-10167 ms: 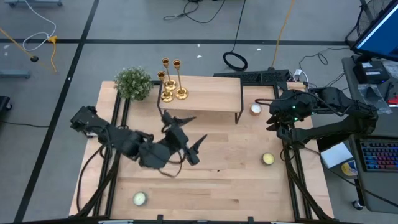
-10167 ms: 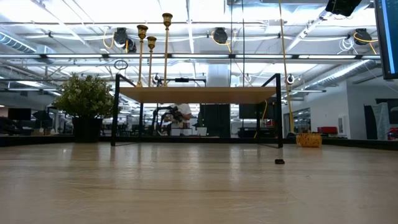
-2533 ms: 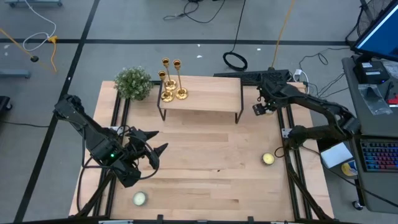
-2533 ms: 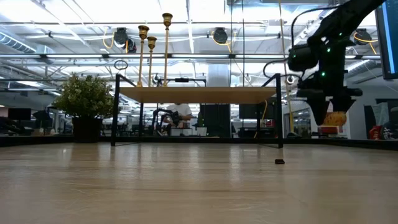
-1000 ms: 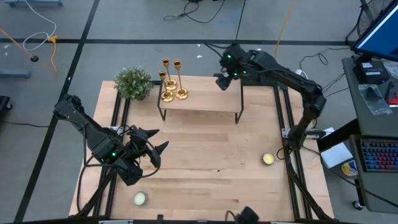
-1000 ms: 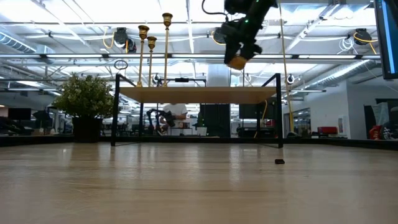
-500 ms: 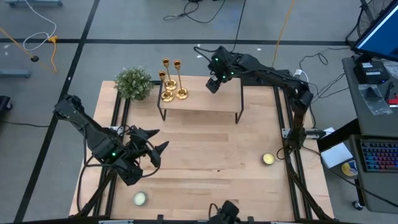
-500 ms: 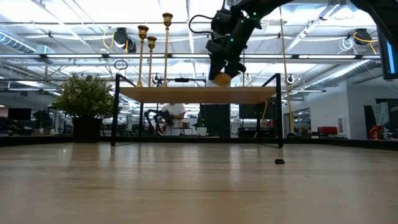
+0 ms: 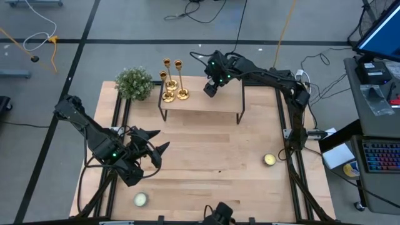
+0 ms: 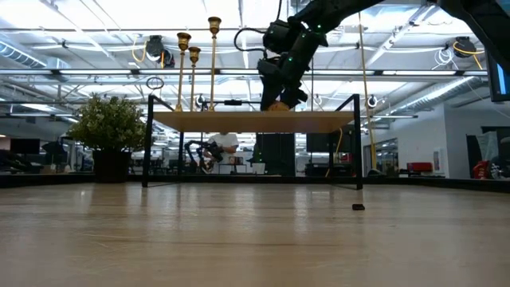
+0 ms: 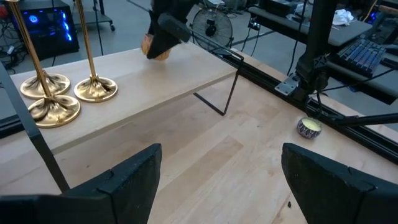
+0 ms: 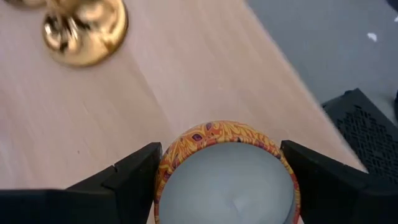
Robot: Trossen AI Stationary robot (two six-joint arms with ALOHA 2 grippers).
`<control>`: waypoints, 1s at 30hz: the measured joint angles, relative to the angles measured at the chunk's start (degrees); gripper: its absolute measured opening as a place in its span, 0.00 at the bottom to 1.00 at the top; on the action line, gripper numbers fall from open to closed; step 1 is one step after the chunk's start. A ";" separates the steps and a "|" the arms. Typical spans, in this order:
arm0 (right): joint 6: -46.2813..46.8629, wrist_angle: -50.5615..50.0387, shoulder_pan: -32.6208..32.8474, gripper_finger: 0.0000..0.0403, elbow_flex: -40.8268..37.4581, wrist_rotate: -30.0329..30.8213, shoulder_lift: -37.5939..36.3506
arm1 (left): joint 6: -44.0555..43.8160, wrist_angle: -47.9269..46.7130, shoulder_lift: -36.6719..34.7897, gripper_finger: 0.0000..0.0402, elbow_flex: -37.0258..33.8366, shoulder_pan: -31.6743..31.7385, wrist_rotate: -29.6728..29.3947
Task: Pick & Place candle stick holders
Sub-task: Put the orange scented candle on the shelf
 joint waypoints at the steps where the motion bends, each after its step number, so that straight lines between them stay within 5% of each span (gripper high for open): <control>1: -0.12 0.01 0.10 0.74 -0.02 0.04 0.06 | -0.01 0.00 0.00 0.81 0.00 0.00 0.00; 30: 0.51 6.57 0.81 0.76 -2.42 0.31 -0.13 | 0.17 0.00 0.00 0.81 0.00 0.00 0.15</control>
